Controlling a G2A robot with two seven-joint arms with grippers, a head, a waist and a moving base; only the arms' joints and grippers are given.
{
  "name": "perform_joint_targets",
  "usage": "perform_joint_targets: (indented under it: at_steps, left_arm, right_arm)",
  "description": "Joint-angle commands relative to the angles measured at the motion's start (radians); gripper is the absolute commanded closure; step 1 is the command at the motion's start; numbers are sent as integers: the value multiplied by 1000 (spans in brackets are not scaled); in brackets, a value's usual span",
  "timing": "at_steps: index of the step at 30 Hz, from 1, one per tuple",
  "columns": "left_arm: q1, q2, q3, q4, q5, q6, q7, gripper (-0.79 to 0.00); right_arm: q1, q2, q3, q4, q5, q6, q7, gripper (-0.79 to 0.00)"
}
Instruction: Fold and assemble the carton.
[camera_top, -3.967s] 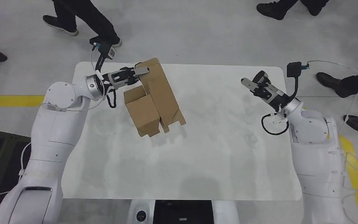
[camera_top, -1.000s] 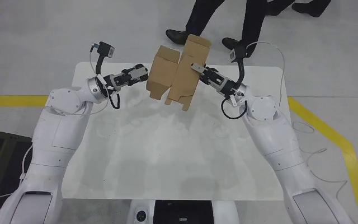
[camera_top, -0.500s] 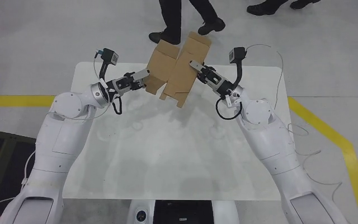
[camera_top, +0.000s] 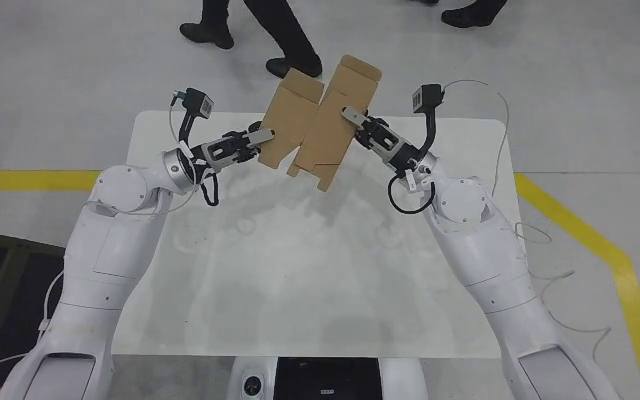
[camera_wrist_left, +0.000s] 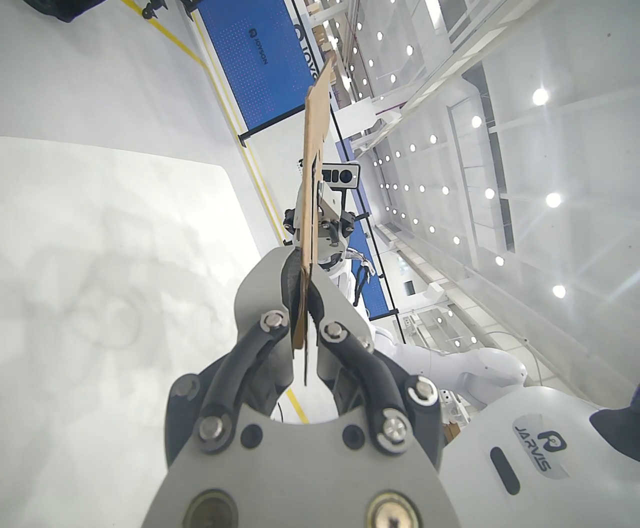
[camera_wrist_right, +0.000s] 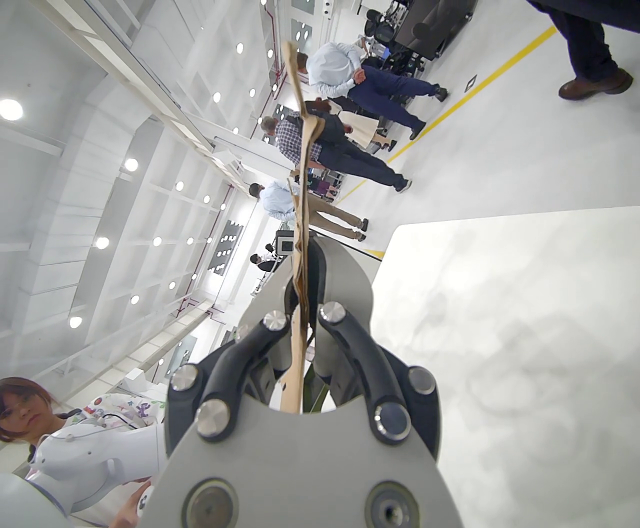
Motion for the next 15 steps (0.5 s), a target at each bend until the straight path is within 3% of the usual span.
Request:
perform_joint_targets:
  at_steps: [1, 2, 9, 15]
  left_arm:
    - [-1, 0, 0, -2, 2, 9, 3, 0]
    - [-2, 0, 0, -2, 4, 13, 4, 0]
    - [-41, 6, -16, 30, 46, 33, -32, 0]
    - [-104, 17, -27, 94, 75, 2, -172, 0]
  right_arm:
    - [-4, 0, 5, 0, 3, -1, 3, -363]
    - [-7, 0, 8, -1, 8, -2, -1, -785]
    - [-27, 9, 50, 3, -26, -61, 10, -785]
    - [-38, 38, 111, 24, -1, -103, 266, -785]
